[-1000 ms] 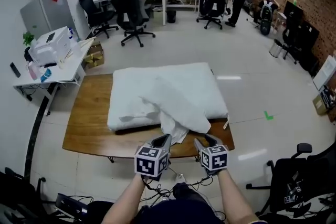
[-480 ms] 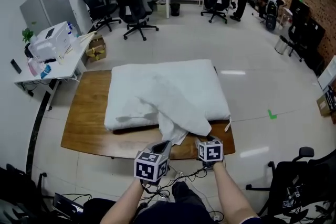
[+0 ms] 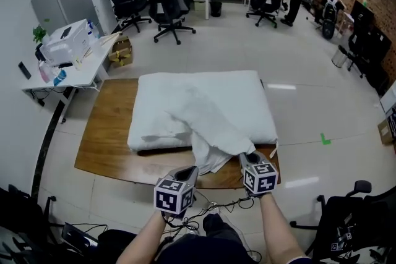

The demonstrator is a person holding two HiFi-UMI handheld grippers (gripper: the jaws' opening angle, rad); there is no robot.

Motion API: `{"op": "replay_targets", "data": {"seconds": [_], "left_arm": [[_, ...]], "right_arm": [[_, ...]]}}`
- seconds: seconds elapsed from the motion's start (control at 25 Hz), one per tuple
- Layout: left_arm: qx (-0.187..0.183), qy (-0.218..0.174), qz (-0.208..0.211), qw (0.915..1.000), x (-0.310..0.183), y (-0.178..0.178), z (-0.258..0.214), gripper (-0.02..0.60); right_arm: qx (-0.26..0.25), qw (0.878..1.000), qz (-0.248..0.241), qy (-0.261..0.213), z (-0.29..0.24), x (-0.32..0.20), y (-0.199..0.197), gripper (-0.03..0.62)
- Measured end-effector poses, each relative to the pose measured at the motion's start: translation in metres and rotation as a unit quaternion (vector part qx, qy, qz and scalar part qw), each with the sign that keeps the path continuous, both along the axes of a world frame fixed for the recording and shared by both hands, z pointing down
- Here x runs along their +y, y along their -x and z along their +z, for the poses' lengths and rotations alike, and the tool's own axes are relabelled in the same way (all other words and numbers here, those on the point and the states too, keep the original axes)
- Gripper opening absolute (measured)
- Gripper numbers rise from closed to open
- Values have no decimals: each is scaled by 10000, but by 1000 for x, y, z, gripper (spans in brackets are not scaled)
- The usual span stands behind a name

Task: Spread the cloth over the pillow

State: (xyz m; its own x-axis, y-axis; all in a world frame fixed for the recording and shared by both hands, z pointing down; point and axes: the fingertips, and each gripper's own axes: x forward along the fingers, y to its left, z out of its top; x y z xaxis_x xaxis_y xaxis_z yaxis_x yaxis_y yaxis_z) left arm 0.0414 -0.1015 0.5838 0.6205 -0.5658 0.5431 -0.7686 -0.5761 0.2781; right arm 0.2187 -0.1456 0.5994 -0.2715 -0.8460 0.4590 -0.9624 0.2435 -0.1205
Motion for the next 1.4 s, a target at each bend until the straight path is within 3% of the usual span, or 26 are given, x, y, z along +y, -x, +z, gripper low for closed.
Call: {"op": "replay_targets", "data": {"seconds": [0.28, 0.6, 1.16, 1.4], "left_arm": [[144, -58, -25, 9999, -6, 4, -5, 9], [259, -439, 31, 9987, -45, -4, -35, 9], [59, -539, -613, 9966, -77, 10, -38, 9], [-32, -484, -827, 9954, -78, 27, -34, 9]], "right_arm": [[-161, 9964, 131, -820, -101, -33, -19, 26], [-223, 9920, 551, -1113, -159, -75, -60, 26], [74, 9897, 1371, -409, -124, -161, -165, 26], [284, 9877, 1539, 50, -88, -176, -181, 34]]}}
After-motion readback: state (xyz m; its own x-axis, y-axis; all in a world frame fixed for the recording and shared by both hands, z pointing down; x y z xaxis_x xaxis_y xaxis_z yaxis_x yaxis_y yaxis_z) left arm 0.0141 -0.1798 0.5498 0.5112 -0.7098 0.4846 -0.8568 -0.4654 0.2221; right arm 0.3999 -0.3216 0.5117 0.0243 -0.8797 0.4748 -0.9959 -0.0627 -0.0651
